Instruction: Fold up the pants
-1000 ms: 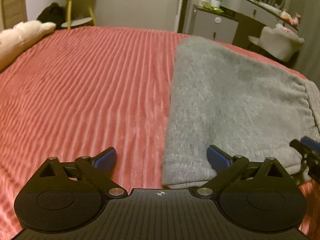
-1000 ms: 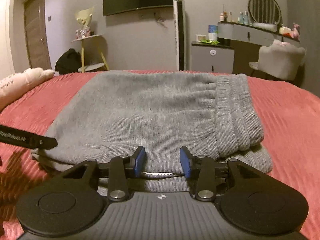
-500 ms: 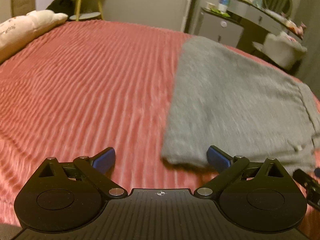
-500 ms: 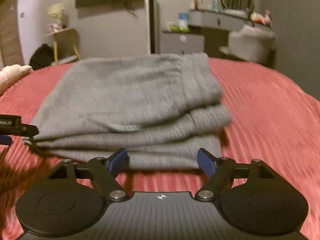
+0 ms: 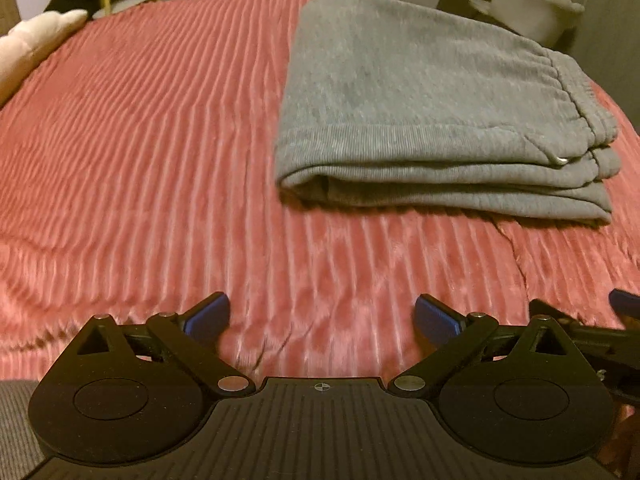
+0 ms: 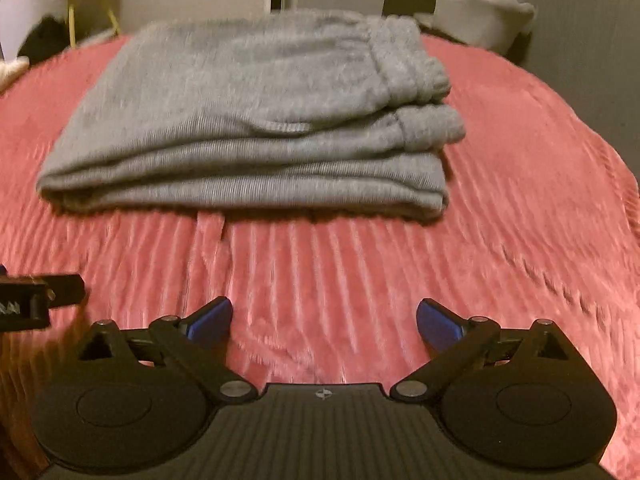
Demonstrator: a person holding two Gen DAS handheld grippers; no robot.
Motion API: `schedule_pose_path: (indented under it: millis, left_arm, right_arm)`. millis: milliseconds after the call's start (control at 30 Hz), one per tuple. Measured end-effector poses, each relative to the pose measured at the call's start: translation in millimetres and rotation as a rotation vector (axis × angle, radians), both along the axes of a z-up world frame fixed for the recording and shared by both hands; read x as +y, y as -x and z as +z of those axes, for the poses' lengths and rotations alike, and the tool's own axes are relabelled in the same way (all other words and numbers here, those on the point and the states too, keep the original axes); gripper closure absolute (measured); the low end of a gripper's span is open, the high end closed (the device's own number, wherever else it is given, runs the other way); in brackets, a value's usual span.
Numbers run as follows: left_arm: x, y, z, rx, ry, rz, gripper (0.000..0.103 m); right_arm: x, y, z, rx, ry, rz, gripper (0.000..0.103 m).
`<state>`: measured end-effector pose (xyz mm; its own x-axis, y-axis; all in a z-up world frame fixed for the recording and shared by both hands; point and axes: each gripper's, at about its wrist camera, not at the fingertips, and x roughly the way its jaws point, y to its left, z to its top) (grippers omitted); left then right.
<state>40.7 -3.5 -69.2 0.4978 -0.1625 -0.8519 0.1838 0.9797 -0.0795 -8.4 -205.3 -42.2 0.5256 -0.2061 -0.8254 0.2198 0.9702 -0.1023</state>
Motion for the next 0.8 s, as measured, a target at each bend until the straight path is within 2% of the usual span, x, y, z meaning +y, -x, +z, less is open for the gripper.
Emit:
schedule_pose_path:
  millis: [200, 333, 500, 800]
  left_arm:
    - [5.3, 8.2, 5.3, -0.005, -0.003, 0.003, 0.001]
    - [0.6, 16.4, 7.6, -0.008, -0.033, -0.026, 0.001]
    - [-6.0, 19.3, 12.6, -0.052, -0.068, -0.056, 0.001]
    - [2.9, 10.3, 21.1, -0.120, -0.005, -0.011, 0.001]
  right_arm:
    - [0.2, 10.0, 2.8, 0.000, -0.023, -0.031, 0.004]
    - [6.4, 12.4, 5.4, -0.018, 0.025, -0.029, 0.004]
    - [10.4, 15.9, 14.3, -0.082, 0.065, -0.013, 0.004]
    - [10.8, 24.0, 32.3, -0.247, 0.086, -0.010, 0.004]
